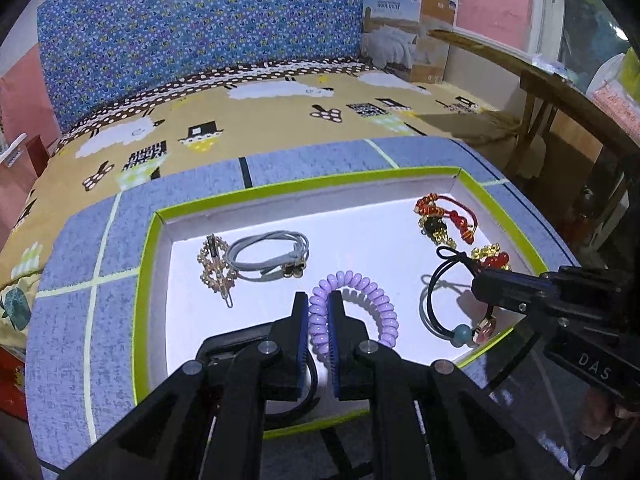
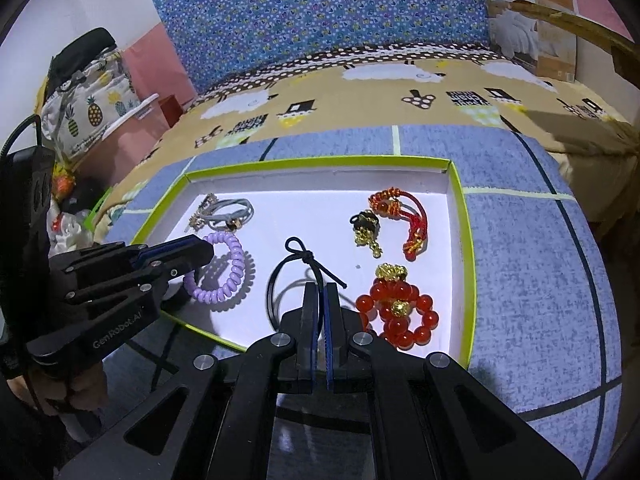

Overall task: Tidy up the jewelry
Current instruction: 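Carry the purple coil and black hair tie into the green box and release both, then withdraw both tools from the box toward the ring and blue coil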

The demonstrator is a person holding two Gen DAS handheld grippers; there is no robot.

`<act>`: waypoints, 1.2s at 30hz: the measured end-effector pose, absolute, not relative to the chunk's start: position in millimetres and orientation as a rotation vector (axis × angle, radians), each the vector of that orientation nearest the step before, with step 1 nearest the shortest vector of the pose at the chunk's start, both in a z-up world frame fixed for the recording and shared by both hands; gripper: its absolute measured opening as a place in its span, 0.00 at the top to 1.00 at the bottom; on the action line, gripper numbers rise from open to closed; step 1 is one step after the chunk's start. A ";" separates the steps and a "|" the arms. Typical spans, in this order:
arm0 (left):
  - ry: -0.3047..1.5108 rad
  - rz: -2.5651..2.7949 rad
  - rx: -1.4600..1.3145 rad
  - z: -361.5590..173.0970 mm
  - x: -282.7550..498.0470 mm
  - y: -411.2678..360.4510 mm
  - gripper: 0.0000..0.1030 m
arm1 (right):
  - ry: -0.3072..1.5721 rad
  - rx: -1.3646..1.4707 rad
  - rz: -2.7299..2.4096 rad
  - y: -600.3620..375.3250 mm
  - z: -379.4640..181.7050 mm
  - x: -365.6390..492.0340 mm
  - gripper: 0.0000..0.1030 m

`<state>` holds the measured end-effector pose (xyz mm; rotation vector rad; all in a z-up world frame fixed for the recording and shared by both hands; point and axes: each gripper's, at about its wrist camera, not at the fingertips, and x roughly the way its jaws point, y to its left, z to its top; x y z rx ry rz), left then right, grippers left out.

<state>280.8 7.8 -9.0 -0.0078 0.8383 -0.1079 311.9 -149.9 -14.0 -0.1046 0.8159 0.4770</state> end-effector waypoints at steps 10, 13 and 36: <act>0.857 -0.102 0.019 -13.6 284.0 2.4 0.90 | 0.817 -0.154 0.443 -146.2 -15.2 312.5 0.93; 0.857 -0.102 0.025 -14.2 283.8 1.6 0.90 | 0.813 -0.168 0.438 -144.6 -14.9 311.5 0.92; 0.736 -0.096 -0.025 15.0 214.0 14.6 0.80 | 0.695 -0.172 0.475 -167.1 17.4 241.3 0.91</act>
